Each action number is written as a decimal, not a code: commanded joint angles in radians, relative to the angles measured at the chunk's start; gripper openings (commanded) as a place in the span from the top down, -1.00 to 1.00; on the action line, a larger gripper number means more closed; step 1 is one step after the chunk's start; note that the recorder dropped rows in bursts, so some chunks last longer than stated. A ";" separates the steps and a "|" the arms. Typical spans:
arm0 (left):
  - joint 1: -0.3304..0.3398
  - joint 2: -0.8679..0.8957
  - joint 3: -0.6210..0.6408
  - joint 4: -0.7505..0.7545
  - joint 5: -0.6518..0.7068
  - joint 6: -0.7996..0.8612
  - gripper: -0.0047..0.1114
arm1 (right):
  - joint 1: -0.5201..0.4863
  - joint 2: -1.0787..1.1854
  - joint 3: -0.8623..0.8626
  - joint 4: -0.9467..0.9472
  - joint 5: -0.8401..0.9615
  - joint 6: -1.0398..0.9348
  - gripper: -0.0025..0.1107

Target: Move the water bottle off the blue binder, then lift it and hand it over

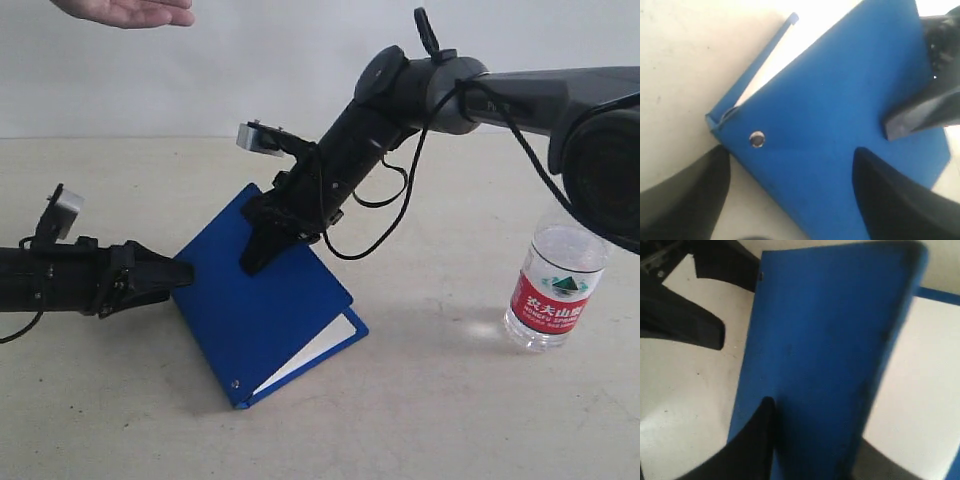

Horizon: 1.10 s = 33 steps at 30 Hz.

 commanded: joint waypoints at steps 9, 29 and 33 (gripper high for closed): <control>0.093 -0.004 -0.003 -0.019 0.070 0.087 -0.19 | 0.012 -0.077 -0.002 -0.207 0.005 -0.226 0.96; 0.057 0.034 -0.003 -0.019 0.219 0.351 -0.26 | 0.014 -0.202 -0.002 0.007 0.005 -0.312 0.96; 0.024 0.059 -0.011 -0.019 0.219 0.384 -0.26 | 0.014 -0.202 -0.002 0.007 0.005 -0.334 0.96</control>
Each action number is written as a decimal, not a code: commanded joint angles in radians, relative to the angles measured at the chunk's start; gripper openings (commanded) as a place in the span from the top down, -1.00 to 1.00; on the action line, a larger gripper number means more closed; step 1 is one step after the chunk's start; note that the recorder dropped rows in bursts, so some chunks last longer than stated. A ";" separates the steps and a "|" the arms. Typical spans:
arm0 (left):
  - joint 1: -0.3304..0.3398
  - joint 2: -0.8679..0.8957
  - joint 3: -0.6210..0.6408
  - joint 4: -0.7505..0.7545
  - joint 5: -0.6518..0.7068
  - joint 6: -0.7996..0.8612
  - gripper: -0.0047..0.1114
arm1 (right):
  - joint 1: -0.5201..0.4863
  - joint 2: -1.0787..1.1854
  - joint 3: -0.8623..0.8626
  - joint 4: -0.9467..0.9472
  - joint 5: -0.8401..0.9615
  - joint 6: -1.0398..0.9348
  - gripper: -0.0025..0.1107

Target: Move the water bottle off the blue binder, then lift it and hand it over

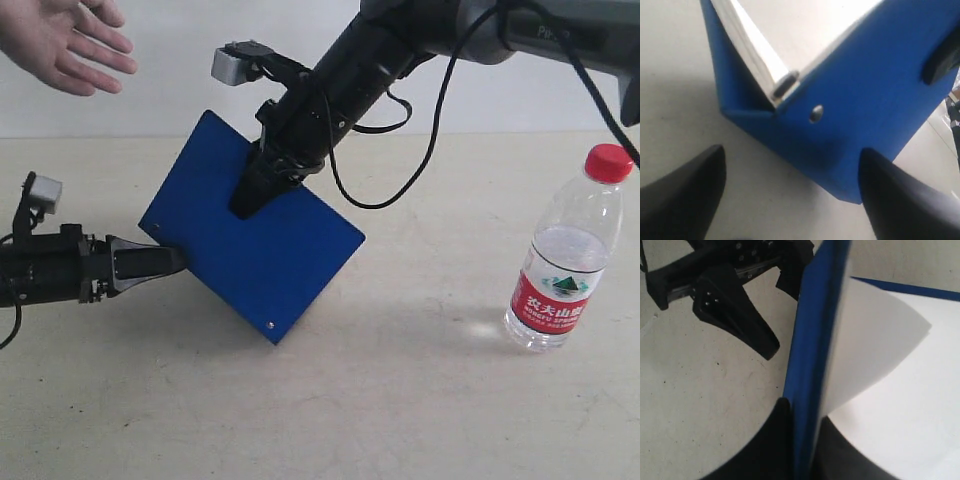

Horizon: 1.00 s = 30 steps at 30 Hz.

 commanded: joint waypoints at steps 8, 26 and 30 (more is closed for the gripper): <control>-0.084 0.018 -0.105 -0.003 0.011 0.031 -0.09 | -0.002 0.072 -0.002 -0.028 -0.004 0.059 0.96; -0.035 0.018 -0.107 -0.003 0.011 0.042 0.84 | -0.002 0.103 -0.002 -0.424 -0.245 0.287 -0.19; -0.035 0.018 -0.107 -0.003 0.011 0.040 0.84 | -0.002 0.103 -0.002 -0.473 -0.333 0.360 -0.19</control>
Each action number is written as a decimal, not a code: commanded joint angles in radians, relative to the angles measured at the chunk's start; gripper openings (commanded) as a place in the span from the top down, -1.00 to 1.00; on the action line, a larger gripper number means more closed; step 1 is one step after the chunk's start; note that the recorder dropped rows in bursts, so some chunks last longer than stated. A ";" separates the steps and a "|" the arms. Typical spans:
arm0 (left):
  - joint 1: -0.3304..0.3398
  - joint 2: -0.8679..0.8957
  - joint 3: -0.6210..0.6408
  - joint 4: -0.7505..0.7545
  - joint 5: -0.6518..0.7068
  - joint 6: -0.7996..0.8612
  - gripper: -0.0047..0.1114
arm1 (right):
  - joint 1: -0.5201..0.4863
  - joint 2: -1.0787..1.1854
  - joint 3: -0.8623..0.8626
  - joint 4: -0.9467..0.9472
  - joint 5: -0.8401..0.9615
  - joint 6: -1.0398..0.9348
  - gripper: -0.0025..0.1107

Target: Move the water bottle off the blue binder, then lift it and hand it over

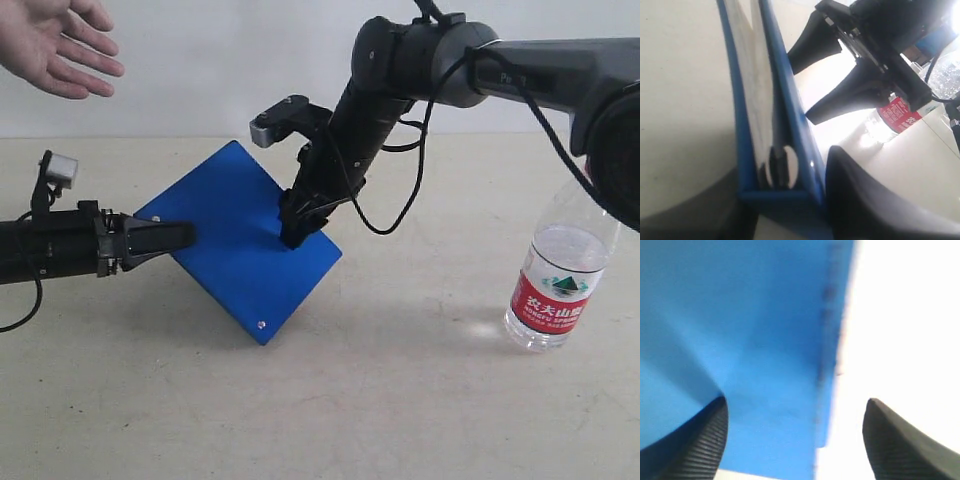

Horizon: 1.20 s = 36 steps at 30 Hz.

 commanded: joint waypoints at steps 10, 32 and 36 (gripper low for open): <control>0.003 -0.005 -0.004 0.017 -0.010 0.031 0.84 | 0.000 -0.001 -0.001 -0.300 -0.367 0.575 -0.18; -0.007 -0.001 -0.004 0.011 -0.010 -0.003 0.40 | 0.104 0.088 -0.001 -0.126 -0.470 0.555 0.94; -0.022 -0.001 -0.004 0.011 -0.010 -0.003 -0.01 | 0.140 0.088 -0.001 -0.126 -0.466 0.555 0.94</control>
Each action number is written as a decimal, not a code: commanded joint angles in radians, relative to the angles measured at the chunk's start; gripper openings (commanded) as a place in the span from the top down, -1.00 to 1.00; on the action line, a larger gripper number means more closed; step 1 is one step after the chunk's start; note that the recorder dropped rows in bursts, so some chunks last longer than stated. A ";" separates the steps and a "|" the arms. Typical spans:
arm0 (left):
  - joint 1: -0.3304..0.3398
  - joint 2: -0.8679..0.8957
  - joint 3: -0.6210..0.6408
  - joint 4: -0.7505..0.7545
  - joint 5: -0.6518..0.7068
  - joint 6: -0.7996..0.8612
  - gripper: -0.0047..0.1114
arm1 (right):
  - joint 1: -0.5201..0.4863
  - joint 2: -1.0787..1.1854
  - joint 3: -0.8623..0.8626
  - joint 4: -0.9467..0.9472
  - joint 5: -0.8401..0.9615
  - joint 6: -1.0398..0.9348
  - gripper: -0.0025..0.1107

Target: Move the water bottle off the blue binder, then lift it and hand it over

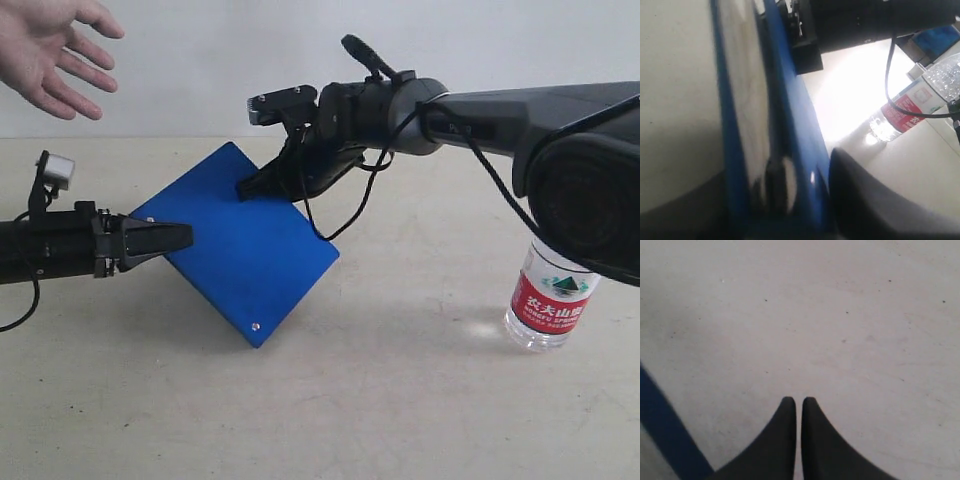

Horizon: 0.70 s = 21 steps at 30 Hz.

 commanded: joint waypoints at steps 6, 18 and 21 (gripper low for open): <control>-0.031 -0.001 -0.002 0.008 0.000 0.015 0.14 | 0.072 -0.008 -0.001 0.044 0.058 -0.013 0.94; -0.029 -0.008 -0.002 0.041 0.000 0.000 0.84 | 0.032 -0.161 -0.001 -0.201 -0.011 0.069 0.94; -0.029 -0.027 0.014 0.043 0.000 0.000 0.84 | 0.025 -0.239 -0.001 -0.300 -0.012 0.128 0.94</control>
